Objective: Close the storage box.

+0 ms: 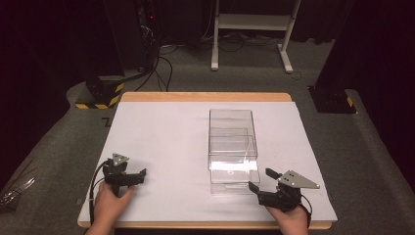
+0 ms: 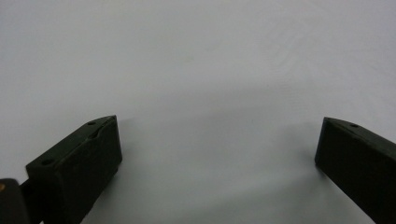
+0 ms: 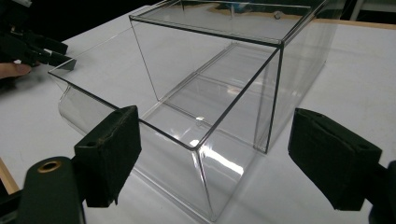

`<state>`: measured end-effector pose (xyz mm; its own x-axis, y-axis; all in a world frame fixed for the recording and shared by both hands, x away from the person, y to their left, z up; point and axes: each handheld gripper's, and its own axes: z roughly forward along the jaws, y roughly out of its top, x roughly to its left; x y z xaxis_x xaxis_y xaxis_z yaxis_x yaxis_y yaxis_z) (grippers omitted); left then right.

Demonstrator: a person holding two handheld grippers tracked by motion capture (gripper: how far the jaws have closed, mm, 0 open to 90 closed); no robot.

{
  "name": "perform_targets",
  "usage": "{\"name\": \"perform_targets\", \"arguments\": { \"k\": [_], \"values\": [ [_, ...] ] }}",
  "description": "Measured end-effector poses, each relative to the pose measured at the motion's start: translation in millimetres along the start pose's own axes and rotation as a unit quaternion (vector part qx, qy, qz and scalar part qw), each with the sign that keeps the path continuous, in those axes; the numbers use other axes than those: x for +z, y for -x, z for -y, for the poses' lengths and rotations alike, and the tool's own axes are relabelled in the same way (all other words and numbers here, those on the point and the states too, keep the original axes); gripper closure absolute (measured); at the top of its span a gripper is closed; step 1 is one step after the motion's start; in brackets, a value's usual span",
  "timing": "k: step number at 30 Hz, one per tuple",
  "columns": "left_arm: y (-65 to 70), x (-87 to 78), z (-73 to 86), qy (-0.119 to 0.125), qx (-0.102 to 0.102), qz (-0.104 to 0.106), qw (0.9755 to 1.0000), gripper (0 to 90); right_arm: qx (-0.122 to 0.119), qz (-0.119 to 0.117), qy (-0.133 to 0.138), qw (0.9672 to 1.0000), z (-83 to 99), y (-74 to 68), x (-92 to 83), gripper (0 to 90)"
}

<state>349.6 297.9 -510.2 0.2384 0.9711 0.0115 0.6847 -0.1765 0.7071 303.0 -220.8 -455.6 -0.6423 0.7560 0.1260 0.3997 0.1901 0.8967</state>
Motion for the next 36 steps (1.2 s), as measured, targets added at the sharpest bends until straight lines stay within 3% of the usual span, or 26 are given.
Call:
{"name": "perform_targets", "arguments": {
  "k": [16, 36],
  "values": [
    [0.1, 0.1, 0.0, 0.001, 0.0, 0.0, 1.0, 0.7, -0.003, 0.004, -0.022, 0.9997, 5.1, 4.2, 12.5, 18.3],
    [-0.1, 0.0, -0.1, 0.0, 0.0, 0.0, 1.0, 0.6, -0.022, 0.025, -0.042, 0.9986, 4.2, -5.3, 24.5, 12.4]
  ]
}}
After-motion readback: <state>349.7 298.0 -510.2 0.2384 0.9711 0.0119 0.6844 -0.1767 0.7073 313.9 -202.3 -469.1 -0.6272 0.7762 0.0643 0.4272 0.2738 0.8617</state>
